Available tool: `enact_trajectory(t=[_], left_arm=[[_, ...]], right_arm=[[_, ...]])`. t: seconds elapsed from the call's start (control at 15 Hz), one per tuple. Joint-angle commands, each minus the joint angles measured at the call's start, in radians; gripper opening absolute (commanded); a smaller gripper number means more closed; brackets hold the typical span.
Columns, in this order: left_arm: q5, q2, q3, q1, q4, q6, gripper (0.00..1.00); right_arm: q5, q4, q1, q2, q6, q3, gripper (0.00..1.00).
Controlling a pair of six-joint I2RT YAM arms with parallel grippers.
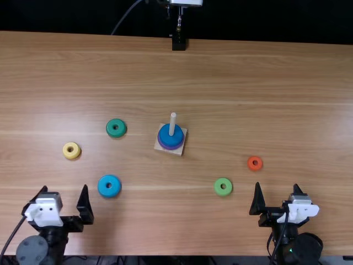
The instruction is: Build the Hanoi tower: stack the rings onto the peg from bottom to top in this color order: purple, dark blue, light blue, dark green, light green, yellow, orange.
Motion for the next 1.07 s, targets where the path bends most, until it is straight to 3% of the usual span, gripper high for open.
enact_trajectory(t=[0.0,0.13,0.27,0.47,0.6,0.73,1.0], left_arm=[[0.017,0.065,0.085,0.019,-0.018,-0.002,1.0],[0.015,0.137,0.222,0.019,-0.046,0.005,1.0],[0.015,0.346,0.355,0.018,-0.062,0.002,1.0],[0.017,0.63,0.524,0.01,-0.276,0.002,1.0],[0.017,0.72,0.558,0.004,-0.386,0.007,1.0],[0.024,0.821,0.556,0.001,-0.39,0.013,1.0],[0.032,1.036,0.553,-0.059,-0.386,0.108,1.0]], right_arm=[[-0.003,-0.074,-0.011,-0.013,0.002,-0.053,1.0],[-0.003,-0.074,-0.011,-0.013,0.002,-0.053,1.0],[-0.003,-0.074,-0.011,-0.013,0.002,-0.053,1.0],[-0.003,-0.074,-0.011,-0.013,0.002,-0.053,1.0],[-0.003,-0.074,-0.013,-0.013,0.002,-0.053,1.0],[-0.003,-0.074,-0.011,-0.013,0.002,-0.053,1.0],[-0.003,-0.074,-0.011,-0.013,0.002,-0.053,1.0]])
